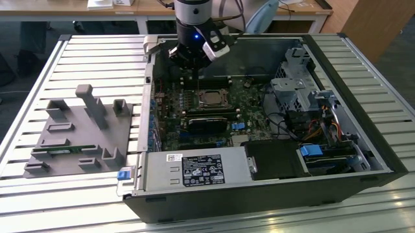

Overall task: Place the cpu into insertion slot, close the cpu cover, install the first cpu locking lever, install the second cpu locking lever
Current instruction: 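Install the first cpu locking lever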

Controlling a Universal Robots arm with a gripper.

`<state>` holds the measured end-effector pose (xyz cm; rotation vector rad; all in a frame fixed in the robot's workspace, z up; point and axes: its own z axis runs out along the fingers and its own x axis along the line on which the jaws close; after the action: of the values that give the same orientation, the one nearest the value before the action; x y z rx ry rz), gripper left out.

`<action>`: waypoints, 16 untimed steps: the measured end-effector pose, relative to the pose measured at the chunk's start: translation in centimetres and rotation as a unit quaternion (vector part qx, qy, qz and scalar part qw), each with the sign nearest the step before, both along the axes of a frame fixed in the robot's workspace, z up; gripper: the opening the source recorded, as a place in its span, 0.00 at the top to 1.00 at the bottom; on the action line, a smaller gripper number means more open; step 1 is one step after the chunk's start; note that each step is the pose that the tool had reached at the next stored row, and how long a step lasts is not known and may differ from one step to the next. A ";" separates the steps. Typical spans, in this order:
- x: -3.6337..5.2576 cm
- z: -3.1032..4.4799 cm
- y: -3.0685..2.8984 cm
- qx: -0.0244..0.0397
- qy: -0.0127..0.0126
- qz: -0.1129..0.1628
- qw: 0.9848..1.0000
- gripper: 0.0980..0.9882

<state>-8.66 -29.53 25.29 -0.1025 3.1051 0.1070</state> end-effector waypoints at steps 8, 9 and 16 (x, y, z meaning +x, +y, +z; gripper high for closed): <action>0.29 0.00 0.00 0.000 0.000 0.000 1.000 0.99; 0.33 0.00 0.00 0.000 0.000 0.000 1.000 0.99; 0.62 0.00 0.00 0.000 0.000 0.000 1.000 0.99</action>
<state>-8.05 -29.53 25.29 -0.1025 3.1051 0.1070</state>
